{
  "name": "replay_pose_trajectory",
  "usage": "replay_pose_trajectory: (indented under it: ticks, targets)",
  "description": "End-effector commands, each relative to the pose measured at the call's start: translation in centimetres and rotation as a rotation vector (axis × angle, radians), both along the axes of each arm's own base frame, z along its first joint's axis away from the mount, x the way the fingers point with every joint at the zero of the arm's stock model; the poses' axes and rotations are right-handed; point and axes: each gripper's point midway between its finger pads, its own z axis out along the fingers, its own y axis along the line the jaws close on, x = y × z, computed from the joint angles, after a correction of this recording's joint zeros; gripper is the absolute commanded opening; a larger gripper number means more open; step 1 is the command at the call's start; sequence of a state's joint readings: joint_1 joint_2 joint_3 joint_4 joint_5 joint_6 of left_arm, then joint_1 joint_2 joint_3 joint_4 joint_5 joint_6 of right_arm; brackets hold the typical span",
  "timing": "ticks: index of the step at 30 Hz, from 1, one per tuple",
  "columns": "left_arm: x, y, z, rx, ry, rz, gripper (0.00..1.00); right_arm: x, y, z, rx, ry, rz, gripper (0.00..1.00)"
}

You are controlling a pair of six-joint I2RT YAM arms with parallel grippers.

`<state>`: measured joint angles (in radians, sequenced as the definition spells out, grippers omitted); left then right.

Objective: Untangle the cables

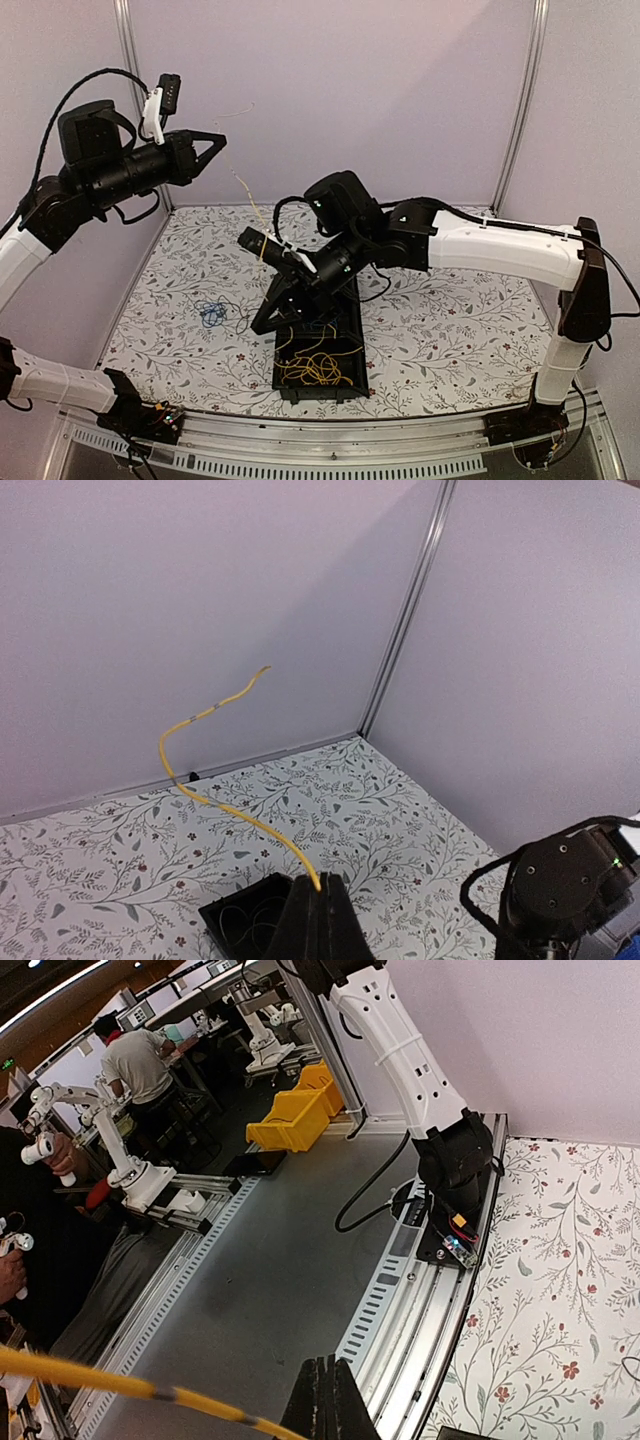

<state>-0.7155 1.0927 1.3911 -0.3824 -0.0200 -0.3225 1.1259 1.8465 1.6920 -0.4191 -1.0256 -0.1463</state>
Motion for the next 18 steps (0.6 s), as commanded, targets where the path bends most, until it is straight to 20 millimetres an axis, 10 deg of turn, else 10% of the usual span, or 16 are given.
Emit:
replay_pose_trajectory:
  ticks: [1, 9, 18]
  targets:
    - [-0.2, 0.1, -0.1, -0.021, 0.001, 0.008, 0.00, -0.8, -0.8, 0.7, 0.013, 0.001, 0.011, 0.00]
    - [0.7, -0.7, -3.5, 0.027, 0.053, 0.002, 0.00, -0.4, -1.0, -2.8, -0.042, -0.025, -0.020, 0.00]
    - [1.6, -1.9, -9.6, 0.093, 0.122, -0.012, 0.00, 6.6, -3.9, -12.1, -0.195, -0.095, -0.211, 0.27]
